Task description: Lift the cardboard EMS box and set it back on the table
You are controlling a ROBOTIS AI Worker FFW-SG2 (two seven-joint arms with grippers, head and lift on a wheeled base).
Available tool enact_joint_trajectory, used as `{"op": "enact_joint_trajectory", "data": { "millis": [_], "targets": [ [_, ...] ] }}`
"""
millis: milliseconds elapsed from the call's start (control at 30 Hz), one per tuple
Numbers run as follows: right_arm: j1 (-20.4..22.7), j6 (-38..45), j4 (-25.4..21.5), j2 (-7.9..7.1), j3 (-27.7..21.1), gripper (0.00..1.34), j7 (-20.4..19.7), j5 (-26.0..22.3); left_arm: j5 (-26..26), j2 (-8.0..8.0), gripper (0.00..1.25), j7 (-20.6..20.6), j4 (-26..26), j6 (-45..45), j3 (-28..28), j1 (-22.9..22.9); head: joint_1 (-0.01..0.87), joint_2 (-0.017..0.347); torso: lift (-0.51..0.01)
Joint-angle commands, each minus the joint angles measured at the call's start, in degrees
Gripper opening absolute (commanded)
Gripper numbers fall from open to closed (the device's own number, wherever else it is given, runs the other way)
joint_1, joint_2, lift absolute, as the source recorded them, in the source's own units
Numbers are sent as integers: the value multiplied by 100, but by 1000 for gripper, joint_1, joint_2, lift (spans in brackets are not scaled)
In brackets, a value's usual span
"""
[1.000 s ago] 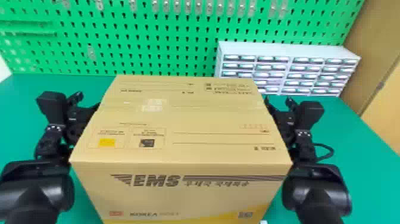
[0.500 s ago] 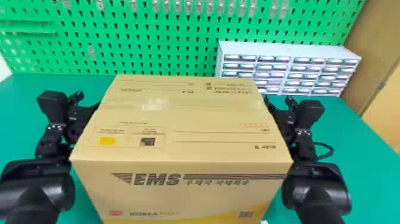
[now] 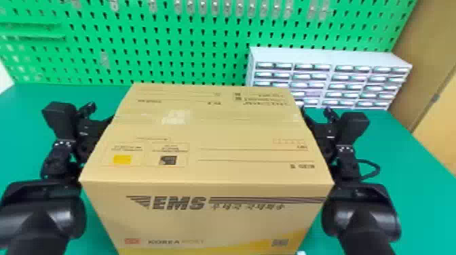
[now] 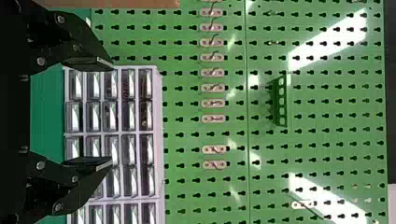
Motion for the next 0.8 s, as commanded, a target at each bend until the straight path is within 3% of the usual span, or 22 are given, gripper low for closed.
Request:
{"op": "enact_joint_trajectory", "data": {
  "millis": [0,333,767],
  "targets": [
    [6,0,0,-18,17,799,1,-16,3,-1,758,-1,-7,-9,32,9,678,-15,-90],
    [-12,70,-62,-62,79,799,1,-43,-23,-1,758,-1,-60,-9,93,27,678,-15,-90],
    [-82,633,-747,-158,175,799,1,72,-181,-1,758,-1,-517,255,199,-114,678,-15,-90]
  ]
}}
